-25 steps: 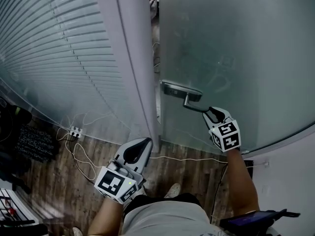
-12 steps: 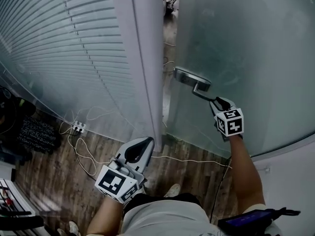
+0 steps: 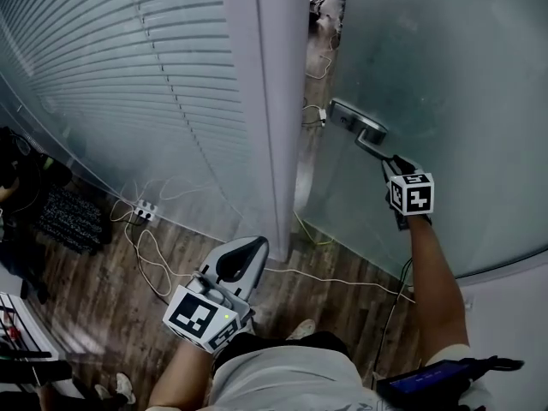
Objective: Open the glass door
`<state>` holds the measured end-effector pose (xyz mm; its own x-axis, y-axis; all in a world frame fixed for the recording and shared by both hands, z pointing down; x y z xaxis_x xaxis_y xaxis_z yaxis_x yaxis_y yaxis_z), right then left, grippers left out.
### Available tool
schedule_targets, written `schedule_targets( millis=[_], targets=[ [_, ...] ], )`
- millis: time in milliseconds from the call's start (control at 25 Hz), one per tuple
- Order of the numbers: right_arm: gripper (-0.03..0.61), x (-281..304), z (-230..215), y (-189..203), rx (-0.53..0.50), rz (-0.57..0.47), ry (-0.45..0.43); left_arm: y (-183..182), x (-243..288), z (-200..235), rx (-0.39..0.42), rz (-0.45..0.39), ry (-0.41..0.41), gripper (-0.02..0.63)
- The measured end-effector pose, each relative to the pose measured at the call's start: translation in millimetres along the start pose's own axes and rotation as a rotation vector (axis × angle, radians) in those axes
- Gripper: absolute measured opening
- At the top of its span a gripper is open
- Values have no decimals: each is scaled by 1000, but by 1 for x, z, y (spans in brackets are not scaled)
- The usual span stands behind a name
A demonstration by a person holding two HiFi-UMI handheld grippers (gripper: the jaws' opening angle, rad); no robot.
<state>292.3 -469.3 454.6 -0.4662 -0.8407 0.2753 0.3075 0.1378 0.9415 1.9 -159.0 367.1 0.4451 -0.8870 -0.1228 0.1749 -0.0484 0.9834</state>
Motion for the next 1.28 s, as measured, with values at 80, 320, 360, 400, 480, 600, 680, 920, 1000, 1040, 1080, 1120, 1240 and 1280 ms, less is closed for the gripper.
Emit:
schedule_targets(
  millis=[80, 320, 360, 400, 480, 600, 680, 920, 1000, 1040, 1080, 1120, 1240, 1280],
  targets=[
    [123, 4, -6, -3, 18, 6, 28, -2, -1, 0, 2, 4, -4, 0],
    [121, -28, -2, -23, 65, -62, 43, -10, -3, 4, -8, -3, -3, 0],
    [119, -42, 1, -29, 77, -83, 45, -13, -5, 2, -10, -8, 3, 0],
    [97, -59, 6, -35, 95, -107, 49, -18, -8, 0, -12, -12, 9, 0],
    [26, -91, 18, -52, 130, -162, 58, -29, -13, 0, -16, -20, 23, 0],
    [3, -133, 42, -75, 155, -236, 66, -44, -16, 6, -25, -30, 56, 0],
    [3, -155, 59, -84, 164, -273, 68, -49, -15, 10, -29, -32, 83, 0],
    [2, -205, 124, -89, 205, -346, 100, -39, -24, 34, -33, -29, 178, 0],
    [2, -224, 147, -89, 213, -381, 122, -33, -33, 39, -26, -22, 216, 0],
    [2, -234, 157, -91, 211, -402, 129, -31, -38, 40, -23, -19, 234, 0],
    [2, -243, 167, -94, 207, -423, 133, -30, -43, 42, -20, -15, 250, 0],
    [2, -252, 177, -99, 202, -444, 134, -30, -47, 45, -17, -13, 262, 0],
    [2, -265, 201, -108, 176, -483, 122, -31, -56, 54, -7, -15, 266, 0],
    [2, -268, 208, -108, 169, -487, 113, -31, -61, 56, -9, -17, 259, 0]
  ],
)
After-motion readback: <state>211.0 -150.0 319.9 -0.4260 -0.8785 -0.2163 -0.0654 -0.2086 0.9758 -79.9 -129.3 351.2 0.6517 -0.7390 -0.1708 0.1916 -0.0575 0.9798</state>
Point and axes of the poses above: the fingertips, and each gripper's own axes: x forward along the fingers, z to its left, y out of its underside, the point moved 6 cm from there along -x, backward along the fingers, and after that the axes turned 12 degrees about -z, right-handed, at the moved point
